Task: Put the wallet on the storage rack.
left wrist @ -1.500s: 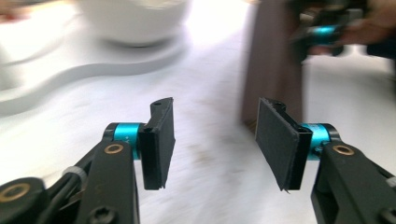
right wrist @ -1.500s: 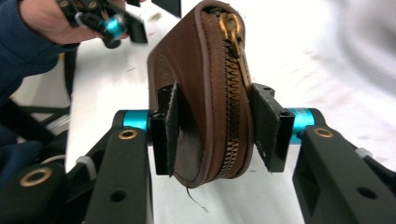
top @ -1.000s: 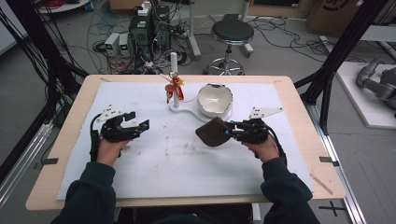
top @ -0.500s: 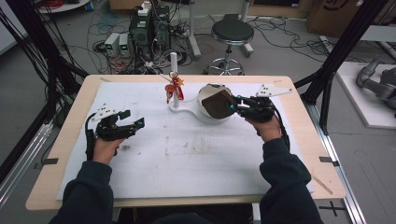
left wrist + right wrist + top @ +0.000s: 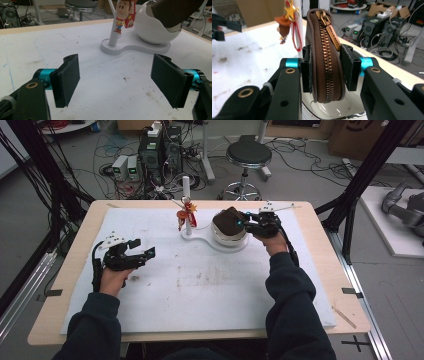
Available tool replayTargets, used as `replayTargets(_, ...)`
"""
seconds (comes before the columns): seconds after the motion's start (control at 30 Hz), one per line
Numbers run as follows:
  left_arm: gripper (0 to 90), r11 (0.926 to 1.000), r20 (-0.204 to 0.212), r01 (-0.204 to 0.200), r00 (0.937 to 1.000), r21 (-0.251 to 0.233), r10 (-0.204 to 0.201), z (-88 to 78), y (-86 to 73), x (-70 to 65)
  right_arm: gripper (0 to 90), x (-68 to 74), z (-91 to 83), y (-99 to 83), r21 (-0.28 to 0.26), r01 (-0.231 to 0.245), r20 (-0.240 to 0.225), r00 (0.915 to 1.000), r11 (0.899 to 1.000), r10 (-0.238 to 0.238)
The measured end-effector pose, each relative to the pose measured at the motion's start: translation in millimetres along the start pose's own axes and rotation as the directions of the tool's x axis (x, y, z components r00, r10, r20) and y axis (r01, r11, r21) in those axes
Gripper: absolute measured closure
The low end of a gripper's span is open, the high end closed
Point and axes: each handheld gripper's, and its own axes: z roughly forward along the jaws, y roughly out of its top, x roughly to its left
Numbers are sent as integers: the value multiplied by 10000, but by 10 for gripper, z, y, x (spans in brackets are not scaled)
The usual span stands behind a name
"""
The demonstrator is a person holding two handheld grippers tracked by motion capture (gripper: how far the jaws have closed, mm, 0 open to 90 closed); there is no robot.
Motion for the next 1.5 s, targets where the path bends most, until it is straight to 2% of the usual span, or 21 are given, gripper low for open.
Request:
replayTargets(0.13, 233, 10000, 27, 6, 10000, 18, -6, 1, -3, 3, 651, -16, 83, -44, -20, 401, 171, 9990, 9992, -401)
replayTargets(0.27, 235, 10000, 33, 21, 10000, 43, -21, 2, -4, 9, 627, -61, 80, -73, 82, 114, 240, 9996, 9999, -116)
replayTargets(0.3, 235, 10000, 28, 22, 10000, 46, -23, 3, -5, 9, 615, -80, 76, -86, 271, -7, 333, 9994, 9996, -2)
replayTargets(0.33, 236, 10000, 22, 23, 10000, 56, -23, 3, -5, 9, 600, -93, 85, -110, 936, 48, 685, 9976, 9956, -113)
replayTargets(0.37, 236, 10000, 25, 31, 10000, 50, -31, 5, -7, 7, 558, -92, 87, -119, 1106, 43, 788, 9968, 9939, -131)
replayTargets(0.5, 236, 10000, -14, 30, 10000, 55, -30, 3, -6, 7, 519, -98, 40, -105, 925, -279, 872, 9960, 9953, 198)
replayTargets(0.53, 236, 10000, -15, 47, 10000, 65, -47, 2, -6, 7, 566, -104, 3, -89, 729, -334, 944, 9952, 9968, 265)
replayTargets(0.6, 236, 10000, -33, 75, 10000, 56, -75, 4, -7, 9, 743, -96, -57, -65, 694, -134, 1040, 9946, 9975, 62)
replayTargets(0.67, 237, 9999, -18, 78, 10000, 77, -78, 7, -9, 7, 814, -61, -73, -41, 682, 135, 906, 9957, 9976, -196)
replayTargets(0.77, 238, 9999, -27, 50, 10000, 113, -50, 14, -11, 5, 818, -16, -38, -25, 571, 189, 611, 9979, 9982, -224)
replayTargets(0.83, 238, 9999, -39, 44, 10000, 124, -43, 12, -11, 5, 821, 17, 20, -26, 517, 222, 116, 9997, 9984, -228)
replayTargets(0.93, 238, 9999, -43, 62, 10000, 138, -61, 8, -12, 8, 814, 79, 122, -41, 1017, 373, 100, 9992, 9941, -385)
replayTargets(0.97, 238, 9999, -44, 54, 10000, 134, -53, 8, -12, 9, 789, 80, 129, -44, 1096, 376, 156, 9991, 9933, -395)
replayTargets(1.0, 238, 9999, -53, 30, 10000, 134, -30, 8, -12, 11, 713, 68, 113, -49, 1104, 145, 209, 9996, 9938, -169)
replayTargets(1.03, 238, 9999, -49, 16, 10000, 124, -16, 7, -12, 11, 713, 68, 113, -49, 1104, 145, 209, 9996, 9938, -169)
replayTargets(1.1, 238, 10000, -57, 13, 10000, -4, -14, 4, -8, 7, 621, 51, 51, -48, 1127, -162, 314, 9994, 9935, 127)
replayTargets(1.2, 237, 9996, -17, -138, 9999, -242, 137, -13, 8, 3, 484, 42, -117, -39, 1289, -539, 870, 9953, 9902, 429)
replayTargets(1.23, 227, 9994, -32, -161, 9999, -296, 160, -20, 16, -2, 458, 52, -260, -60, 929, -645, 1140, 9920, 9936, 537)
replayTargets(1.3, 226, 9987, -5, -326, 9995, -404, 326, -31, 30, -8, 438, 60, -321, -80, 694, -624, 1300, 9901, 9956, 530)
replayTargets(1.43, 214, 9973, 6, -631, 9980, -385, 632, -53, 42, -15, 360, 74, -656, -245, 655, -808, 2133, 9748, 9946, 652)
replayTargets(1.5, 214, 9971, 67, -570, 9983, -500, 575, -69, 44, -3, 327, 89, -817, -354, 632, -1012, 2451, 9659, 9929, 828)
